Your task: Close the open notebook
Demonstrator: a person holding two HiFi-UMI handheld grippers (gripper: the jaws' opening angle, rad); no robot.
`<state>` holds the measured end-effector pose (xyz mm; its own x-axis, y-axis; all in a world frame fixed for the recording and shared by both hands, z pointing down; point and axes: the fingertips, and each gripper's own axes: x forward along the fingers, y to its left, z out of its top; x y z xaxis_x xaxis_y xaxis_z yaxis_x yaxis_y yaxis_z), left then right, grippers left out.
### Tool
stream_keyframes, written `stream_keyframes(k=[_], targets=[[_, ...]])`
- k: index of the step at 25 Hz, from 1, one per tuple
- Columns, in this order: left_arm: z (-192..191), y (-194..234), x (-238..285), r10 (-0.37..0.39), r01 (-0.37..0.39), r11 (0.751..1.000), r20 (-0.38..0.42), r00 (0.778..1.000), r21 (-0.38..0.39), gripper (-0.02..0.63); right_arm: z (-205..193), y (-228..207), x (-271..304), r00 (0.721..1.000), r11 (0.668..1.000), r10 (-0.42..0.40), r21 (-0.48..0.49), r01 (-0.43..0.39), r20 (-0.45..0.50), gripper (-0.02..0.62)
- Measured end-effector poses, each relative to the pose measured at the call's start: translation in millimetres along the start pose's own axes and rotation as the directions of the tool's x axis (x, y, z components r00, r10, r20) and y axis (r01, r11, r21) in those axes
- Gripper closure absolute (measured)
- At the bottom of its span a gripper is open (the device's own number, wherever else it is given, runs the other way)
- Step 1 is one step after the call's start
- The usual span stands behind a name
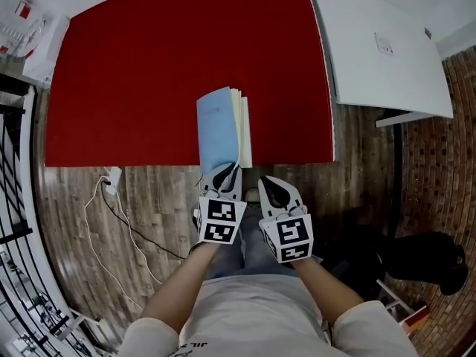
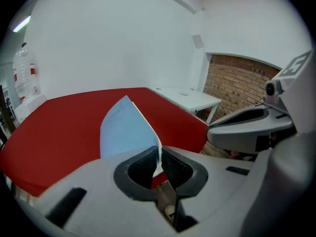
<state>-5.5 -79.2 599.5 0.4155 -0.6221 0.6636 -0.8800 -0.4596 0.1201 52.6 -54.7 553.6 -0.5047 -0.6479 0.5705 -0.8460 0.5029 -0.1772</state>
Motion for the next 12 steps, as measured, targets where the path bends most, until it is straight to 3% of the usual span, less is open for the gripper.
stream_keyframes(k=[3,12], targets=[[-10,-8,20,-0.006,0.007,1.0,-0.029,1.0,0.018,0.575,-6,-8,-5,1.0,1.0,-0.008,0.007,0.008,-0.005,0.589],[-37,-15,53,-0.024,0.021,0.999,-0.127,0.992,-0.026,0.572,-20,-19,-8,1.0,1.0,-0.015,0.026,0.016,-0.022,0.589]])
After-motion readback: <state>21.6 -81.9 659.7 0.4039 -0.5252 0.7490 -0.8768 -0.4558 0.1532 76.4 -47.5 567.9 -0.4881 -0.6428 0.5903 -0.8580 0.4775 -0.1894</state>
